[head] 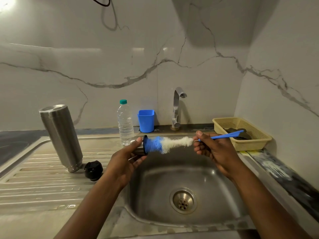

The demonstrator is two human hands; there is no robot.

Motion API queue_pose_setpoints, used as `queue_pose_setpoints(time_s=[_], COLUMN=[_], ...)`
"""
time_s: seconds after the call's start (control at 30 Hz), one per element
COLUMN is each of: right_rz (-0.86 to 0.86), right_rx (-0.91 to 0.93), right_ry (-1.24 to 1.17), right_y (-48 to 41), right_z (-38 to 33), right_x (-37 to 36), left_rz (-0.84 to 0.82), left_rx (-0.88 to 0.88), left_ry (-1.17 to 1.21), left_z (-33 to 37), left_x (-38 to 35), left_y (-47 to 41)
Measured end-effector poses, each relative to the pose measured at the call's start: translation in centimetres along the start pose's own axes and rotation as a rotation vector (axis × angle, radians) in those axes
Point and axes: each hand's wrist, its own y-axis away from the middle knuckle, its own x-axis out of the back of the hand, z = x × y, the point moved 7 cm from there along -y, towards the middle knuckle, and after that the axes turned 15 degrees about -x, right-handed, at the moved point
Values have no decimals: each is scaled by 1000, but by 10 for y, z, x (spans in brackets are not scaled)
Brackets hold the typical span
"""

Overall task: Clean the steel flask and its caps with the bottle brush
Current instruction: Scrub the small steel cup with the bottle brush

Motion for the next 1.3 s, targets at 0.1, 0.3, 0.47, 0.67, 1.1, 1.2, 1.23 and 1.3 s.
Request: queue_pose_setpoints(time_s=[0.1, 0.3, 0.47, 0.67, 1.1, 1.2, 1.23, 1.3], right_rz=[36, 126, 180, 279, 360, 364, 362, 355], right_rx=[14, 40, 88, 262, 387, 306, 279, 242], right_ry=[-45, -170, -193, 38, 678, 715, 730, 767], right_y=[1, 1, 1, -15, -136, -166, -173, -185], right_z=[-5, -8, -22, -88, -180, -175, -172, -166], right_x=[8, 19, 17, -14, -142, -157, -162, -172], left_rz=[9, 75, 122, 132, 148, 143, 140, 134], left_rx=[-21, -16, 1, -1, 39, 29, 26, 22], left_ry=[2, 78, 103, 138, 148, 157, 157, 155], left_z=[3, 5, 1, 2, 4, 5, 5, 5], left_x=[3, 15, 13, 11, 7, 7, 6, 6], left_y=[-5, -13, -11, -13, -7, -10, -10, -10])
